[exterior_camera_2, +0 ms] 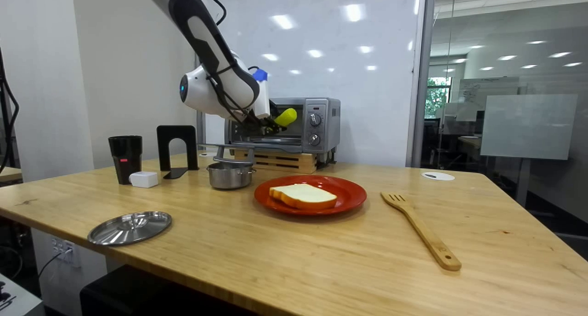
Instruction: Place the corn toy in the oven then close it
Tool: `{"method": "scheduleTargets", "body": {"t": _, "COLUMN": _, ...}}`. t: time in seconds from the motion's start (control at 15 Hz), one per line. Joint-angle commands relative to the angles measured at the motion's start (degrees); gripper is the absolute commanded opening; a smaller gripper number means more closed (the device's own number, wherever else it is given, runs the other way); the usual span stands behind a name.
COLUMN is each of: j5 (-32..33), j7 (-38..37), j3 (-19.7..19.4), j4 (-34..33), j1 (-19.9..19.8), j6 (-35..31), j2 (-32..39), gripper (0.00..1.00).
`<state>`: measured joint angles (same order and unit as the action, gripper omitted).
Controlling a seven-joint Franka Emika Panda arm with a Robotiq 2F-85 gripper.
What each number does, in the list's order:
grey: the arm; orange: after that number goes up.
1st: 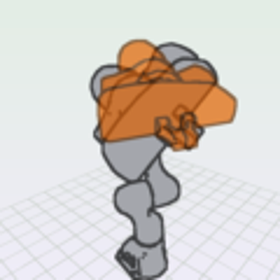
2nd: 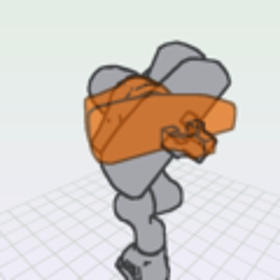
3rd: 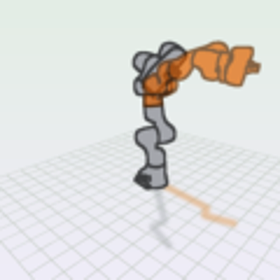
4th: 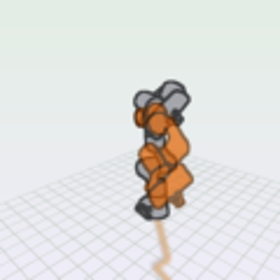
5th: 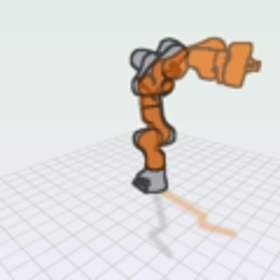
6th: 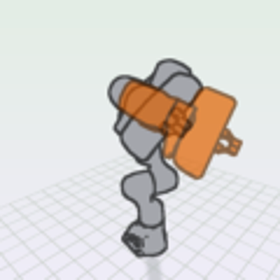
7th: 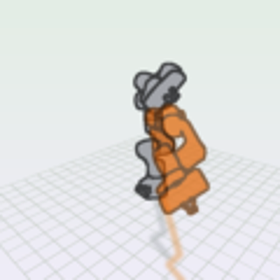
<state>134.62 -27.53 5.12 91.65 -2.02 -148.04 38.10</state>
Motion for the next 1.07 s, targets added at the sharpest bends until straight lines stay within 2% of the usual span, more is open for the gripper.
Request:
{"method": "scheduleTargets", "body": {"t": 0.0, "j5": 2.72, "j7": -0.89, "j3": 1.45, "j4": -1.47, "j1": -1.92, "j6": -1.90, "j2": 0.72, "gripper": 0.80}}
{"method": "scheduleTargets", "body": {"t": 0.2, "j5": 3.09, "j7": -0.71, "j3": 1.47, "j4": -1.25, "j1": -2.39, "j6": -2.35, "j2": 0.73, "gripper": 1.00}}
{"method": "scheduleTargets", "body": {"t": 0.53, "j5": 3.21, "j7": -0.77, "j3": 1.77, "j4": -0.94, "j1": -2.94, "j6": -2.59, "j2": 0.32, "gripper": 1.00}}
{"method": "scheduleTargets", "body": {"t": 1.0, "j5": -0.49, "j7": -0.81, "j3": 1.18, "j4": 3.61, "j1": -2.51, "j6": -5.69, "j2": -4.16, "gripper": 1.00}}
